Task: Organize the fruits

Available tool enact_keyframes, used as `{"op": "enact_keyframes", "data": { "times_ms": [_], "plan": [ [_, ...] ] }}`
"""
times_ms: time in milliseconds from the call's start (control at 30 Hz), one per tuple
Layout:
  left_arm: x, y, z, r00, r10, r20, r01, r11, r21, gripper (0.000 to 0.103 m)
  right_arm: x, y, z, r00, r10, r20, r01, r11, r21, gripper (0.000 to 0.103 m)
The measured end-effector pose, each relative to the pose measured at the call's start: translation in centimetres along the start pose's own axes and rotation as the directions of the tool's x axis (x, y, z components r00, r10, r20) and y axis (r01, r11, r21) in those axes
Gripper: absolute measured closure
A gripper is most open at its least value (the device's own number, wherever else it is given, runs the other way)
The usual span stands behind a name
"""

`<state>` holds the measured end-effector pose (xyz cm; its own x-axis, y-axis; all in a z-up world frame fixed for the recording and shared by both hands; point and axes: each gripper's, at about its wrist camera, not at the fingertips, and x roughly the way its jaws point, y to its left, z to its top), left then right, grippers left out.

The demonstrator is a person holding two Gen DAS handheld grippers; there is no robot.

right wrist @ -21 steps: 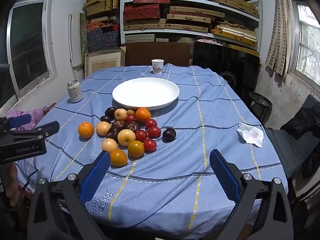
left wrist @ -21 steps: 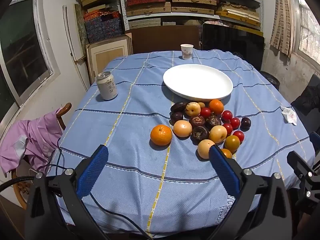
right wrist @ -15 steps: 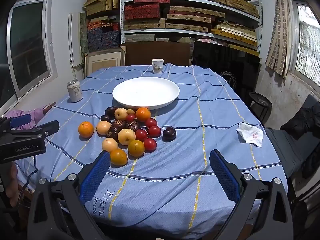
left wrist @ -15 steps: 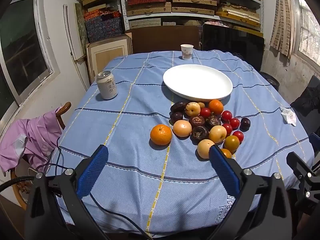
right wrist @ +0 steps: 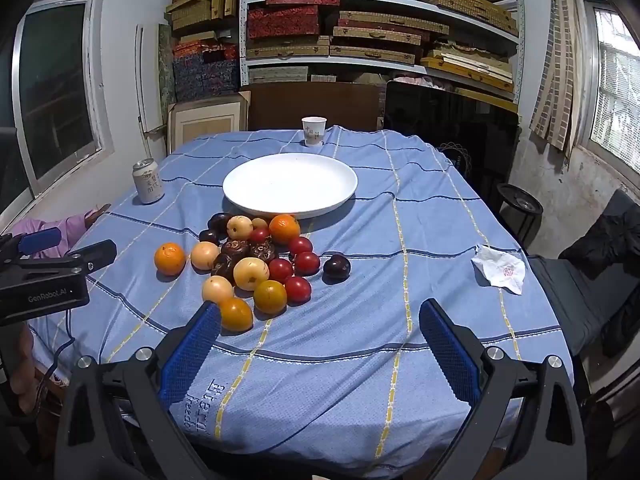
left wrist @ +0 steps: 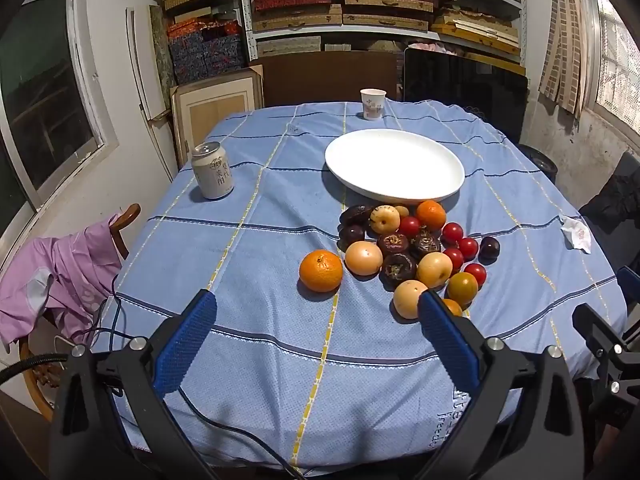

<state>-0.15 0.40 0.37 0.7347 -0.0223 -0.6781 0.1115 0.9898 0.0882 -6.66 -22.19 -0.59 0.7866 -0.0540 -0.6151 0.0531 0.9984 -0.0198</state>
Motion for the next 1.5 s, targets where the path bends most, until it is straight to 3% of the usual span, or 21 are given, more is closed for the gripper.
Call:
{"op": "enact_keyframes", "data": {
  "times_ms": [1500],
  "plan": [
    [0.1, -0.3, -0.3, 1.0, -0.006, -0.006, 0.006, 1.0, 0.001, 0.004, 1.0, -0.8, 0.1, 0.999, -0.028, -0.028, 0.029, 0.999, 0.037, 0.003]
  ]
}}
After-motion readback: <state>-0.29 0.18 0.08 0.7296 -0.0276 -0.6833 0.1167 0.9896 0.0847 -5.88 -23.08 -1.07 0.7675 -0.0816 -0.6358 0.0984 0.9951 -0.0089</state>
